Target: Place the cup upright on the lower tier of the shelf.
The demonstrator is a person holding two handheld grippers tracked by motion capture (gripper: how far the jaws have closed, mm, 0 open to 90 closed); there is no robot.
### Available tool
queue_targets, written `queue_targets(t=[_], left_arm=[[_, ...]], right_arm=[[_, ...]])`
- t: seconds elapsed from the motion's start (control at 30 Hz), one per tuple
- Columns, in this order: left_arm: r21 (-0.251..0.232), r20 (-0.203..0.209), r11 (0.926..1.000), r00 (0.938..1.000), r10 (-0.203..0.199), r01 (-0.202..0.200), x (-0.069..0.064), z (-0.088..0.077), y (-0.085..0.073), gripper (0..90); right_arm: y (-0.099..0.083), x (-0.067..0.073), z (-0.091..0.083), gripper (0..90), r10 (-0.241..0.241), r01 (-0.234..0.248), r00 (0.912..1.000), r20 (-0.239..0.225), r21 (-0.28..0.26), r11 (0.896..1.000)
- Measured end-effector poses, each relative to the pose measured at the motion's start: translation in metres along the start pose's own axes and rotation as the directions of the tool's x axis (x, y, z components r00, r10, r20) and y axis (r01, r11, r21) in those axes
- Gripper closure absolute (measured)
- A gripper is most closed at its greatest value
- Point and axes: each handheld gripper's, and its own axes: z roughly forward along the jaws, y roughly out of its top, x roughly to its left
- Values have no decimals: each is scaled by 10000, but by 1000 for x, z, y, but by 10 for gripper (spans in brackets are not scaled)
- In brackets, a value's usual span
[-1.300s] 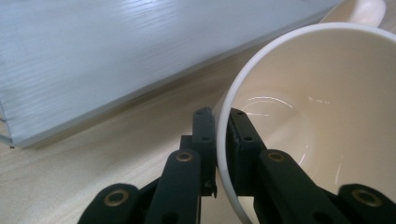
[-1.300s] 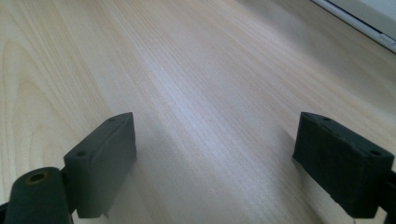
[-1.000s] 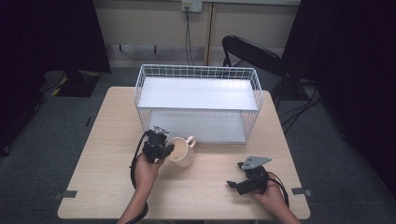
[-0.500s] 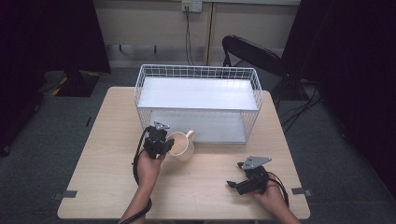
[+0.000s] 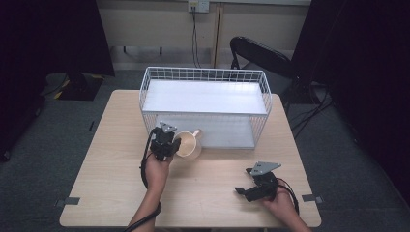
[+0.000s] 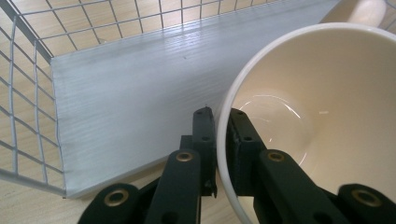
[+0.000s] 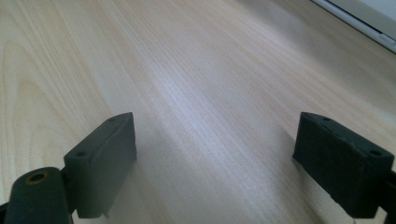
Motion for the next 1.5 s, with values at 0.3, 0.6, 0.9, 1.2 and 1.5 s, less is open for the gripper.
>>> queue_targets(t=[0.3, 0.6, 0.9, 1.2, 1.5], left_arm=[[-182, -473, 9998, 9988, -99, 91, 2, 3, 1, 836], [-545, -900, 9984, 9957, -219, 171, 2, 4, 2, 836], [-741, -1236, 9968, 9915, -394, 304, 2, 7, 4, 836], [-1017, -1762, 9944, 9832, -480, 303, 2, 10, 1, 835], [-1146, -2083, 9927, 9761, -623, 389, 2, 14, 3, 834]], right_arm=[[0, 0, 0, 122, 0, 0, 10000, 0, 0, 10000], [0, 0, 0, 122, 2, -2, 10000, 1, 2, 10000], [0, 0, 0, 122, -2, 2, 10000, -2, -1, 10000], [0, 0, 0, 122, -1, 1, 10000, 0, 0, 10000], [0, 0, 0, 122, 3, -3, 10000, -2, 1, 10000]])
